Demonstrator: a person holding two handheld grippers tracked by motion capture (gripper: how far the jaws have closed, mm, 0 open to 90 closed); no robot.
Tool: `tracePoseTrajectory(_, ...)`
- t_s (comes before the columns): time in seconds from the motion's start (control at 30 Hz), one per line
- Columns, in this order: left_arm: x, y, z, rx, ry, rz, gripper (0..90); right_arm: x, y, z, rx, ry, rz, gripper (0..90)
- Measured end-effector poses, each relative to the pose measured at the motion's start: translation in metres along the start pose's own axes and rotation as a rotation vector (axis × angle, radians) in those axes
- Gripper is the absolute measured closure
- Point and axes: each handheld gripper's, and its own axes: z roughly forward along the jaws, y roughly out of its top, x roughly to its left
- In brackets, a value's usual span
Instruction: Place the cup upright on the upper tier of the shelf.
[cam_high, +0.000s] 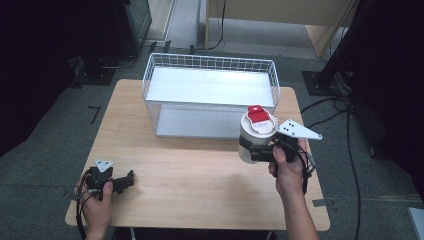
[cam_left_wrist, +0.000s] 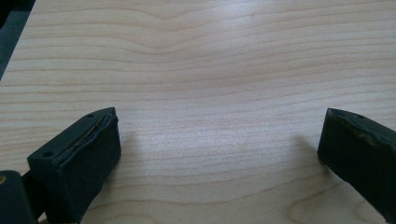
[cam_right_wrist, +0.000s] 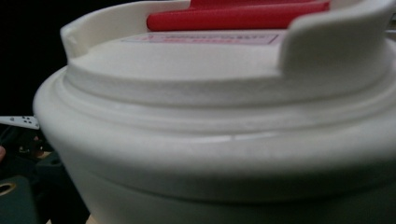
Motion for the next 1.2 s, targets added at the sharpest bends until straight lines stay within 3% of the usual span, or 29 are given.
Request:
tracePoseTrajectory(0.5,0.000,0.000,0.000,0.000,0.000,-0.001,0.0,0.003,0.051,0.024,-0.031,-0.018,-0.029,3.3)
tracePoseTrajectory(1.0,0.000,0.000,0.000,-0.001,-0.001,-0.002,0.0,0.006,0.087,0.051,-0.036,-0.022,-0.049,3.3)
tracePoseTrajectory(1.2,0.000,0.000,0.000,0.000,-0.001,-0.002,0.0,0.004,0.102,0.070,-0.030,-0.011,-0.065,3.3)
